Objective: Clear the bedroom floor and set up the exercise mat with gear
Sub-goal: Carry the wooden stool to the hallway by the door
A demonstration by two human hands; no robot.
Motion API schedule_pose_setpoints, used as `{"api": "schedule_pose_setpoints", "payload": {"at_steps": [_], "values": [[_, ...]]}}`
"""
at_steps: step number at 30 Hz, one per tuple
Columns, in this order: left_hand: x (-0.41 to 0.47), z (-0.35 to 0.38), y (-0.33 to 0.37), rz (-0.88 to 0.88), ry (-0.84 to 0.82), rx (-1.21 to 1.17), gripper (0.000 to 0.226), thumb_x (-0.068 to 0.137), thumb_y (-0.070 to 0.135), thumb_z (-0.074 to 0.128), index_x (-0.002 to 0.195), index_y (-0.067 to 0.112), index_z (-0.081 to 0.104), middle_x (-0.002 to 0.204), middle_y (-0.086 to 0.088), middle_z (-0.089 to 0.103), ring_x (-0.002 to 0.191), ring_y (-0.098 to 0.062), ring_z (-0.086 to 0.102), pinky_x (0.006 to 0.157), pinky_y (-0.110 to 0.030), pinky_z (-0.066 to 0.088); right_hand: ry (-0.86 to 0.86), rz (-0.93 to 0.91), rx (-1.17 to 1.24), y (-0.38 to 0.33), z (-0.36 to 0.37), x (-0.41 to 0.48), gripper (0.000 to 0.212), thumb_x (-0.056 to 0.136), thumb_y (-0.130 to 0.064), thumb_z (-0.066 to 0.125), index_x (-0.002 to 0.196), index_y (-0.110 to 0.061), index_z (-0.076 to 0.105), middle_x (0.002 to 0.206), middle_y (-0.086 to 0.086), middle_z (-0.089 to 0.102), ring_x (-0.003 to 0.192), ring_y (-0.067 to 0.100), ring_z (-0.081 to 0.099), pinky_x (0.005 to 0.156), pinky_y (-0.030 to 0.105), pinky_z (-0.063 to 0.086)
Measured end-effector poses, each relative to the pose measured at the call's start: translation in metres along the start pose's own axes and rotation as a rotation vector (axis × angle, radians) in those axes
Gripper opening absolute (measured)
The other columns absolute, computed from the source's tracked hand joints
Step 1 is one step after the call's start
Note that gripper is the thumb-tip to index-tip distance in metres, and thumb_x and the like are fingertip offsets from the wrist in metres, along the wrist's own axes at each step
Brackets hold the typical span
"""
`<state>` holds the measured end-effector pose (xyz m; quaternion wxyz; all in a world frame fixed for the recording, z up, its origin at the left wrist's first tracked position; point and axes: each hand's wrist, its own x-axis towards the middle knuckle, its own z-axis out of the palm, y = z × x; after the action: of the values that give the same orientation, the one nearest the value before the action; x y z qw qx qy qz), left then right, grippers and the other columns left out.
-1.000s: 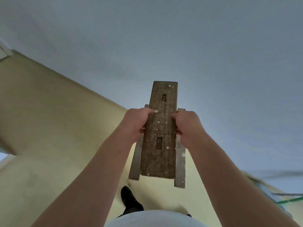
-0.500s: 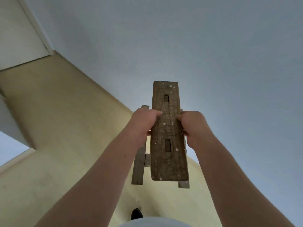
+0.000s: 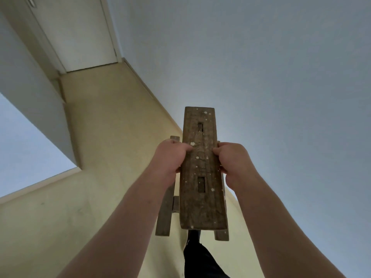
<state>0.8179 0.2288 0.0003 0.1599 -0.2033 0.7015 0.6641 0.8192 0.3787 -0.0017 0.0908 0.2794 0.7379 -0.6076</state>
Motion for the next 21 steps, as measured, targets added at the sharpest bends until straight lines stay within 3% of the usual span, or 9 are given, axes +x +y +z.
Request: {"api": "schedule_pose_setpoints", "payload": {"at_steps": [2,4,6,9,13,18,21], "values": [[0.026,-0.011,0.012,-0.014,0.045,-0.021,0.009,0.095,0.018,0.066,0.102,0.013,0.064,0.093,-0.005,0.073,0.084,-0.017,0.070,0.056,-0.026,0.051,-0.046,-0.014,-0.041,-0.017,0.021,0.027,0.028,0.099,-0.007,0.052,0.084,-0.009,0.076,0.083,0.008,0.076,0.074,0.019,0.072,0.050,0.027,0.056],[0.058,-0.022,0.027,-0.029,0.090,-0.036,0.010,0.095,0.017,0.067,0.102,0.012,0.065,0.091,-0.005,0.074,0.082,-0.017,0.070,0.053,-0.025,0.051,-0.091,-0.032,-0.082,-0.035,0.042,0.059,0.024,0.098,-0.006,0.052,0.091,-0.006,0.076,0.094,0.013,0.075,0.086,0.024,0.072,0.071,0.039,0.062],[0.087,-0.033,0.043,-0.050,0.135,-0.043,0.014,0.095,0.018,0.067,0.107,0.011,0.065,0.097,-0.007,0.073,0.088,-0.020,0.069,0.059,-0.029,0.051,-0.139,-0.041,-0.101,-0.057,0.064,0.088,0.022,0.099,-0.008,0.053,0.096,-0.007,0.075,0.098,0.012,0.074,0.092,0.026,0.071,0.083,0.043,0.061],[0.134,-0.048,0.073,-0.073,0.203,-0.066,0.018,0.096,0.018,0.066,0.112,0.010,0.063,0.102,-0.008,0.071,0.093,-0.023,0.068,0.063,-0.032,0.051,-0.216,-0.036,-0.103,-0.092,0.095,0.135,0.024,0.102,-0.011,0.053,0.093,-0.012,0.076,0.097,0.009,0.074,0.093,0.024,0.070,0.081,0.039,0.060],[0.187,-0.069,0.112,-0.076,0.280,-0.138,0.019,0.096,0.019,0.067,0.112,0.010,0.063,0.099,-0.007,0.071,0.088,-0.021,0.067,0.058,-0.029,0.050,-0.289,-0.057,-0.117,-0.144,0.131,0.183,0.029,0.099,-0.005,0.052,0.086,-0.012,0.077,0.093,0.010,0.076,0.090,0.025,0.072,0.077,0.041,0.062],[0.256,-0.107,0.159,-0.066,0.359,-0.218,0.014,0.096,0.018,0.066,0.108,0.012,0.064,0.094,-0.005,0.071,0.082,-0.018,0.068,0.048,-0.024,0.049,-0.356,-0.075,-0.135,-0.210,0.189,0.239,0.031,0.100,-0.008,0.051,0.085,-0.013,0.077,0.087,0.008,0.077,0.082,0.022,0.074,0.053,0.027,0.058],[0.306,-0.136,0.182,-0.055,0.378,-0.240,0.012,0.095,0.016,0.067,0.107,0.012,0.063,0.094,-0.005,0.070,0.082,-0.018,0.067,0.044,-0.021,0.050,-0.381,-0.125,-0.184,-0.242,0.233,0.278,0.027,0.100,-0.008,0.051,0.089,-0.008,0.076,0.094,0.012,0.075,0.089,0.025,0.072,0.069,0.032,0.062]]}}
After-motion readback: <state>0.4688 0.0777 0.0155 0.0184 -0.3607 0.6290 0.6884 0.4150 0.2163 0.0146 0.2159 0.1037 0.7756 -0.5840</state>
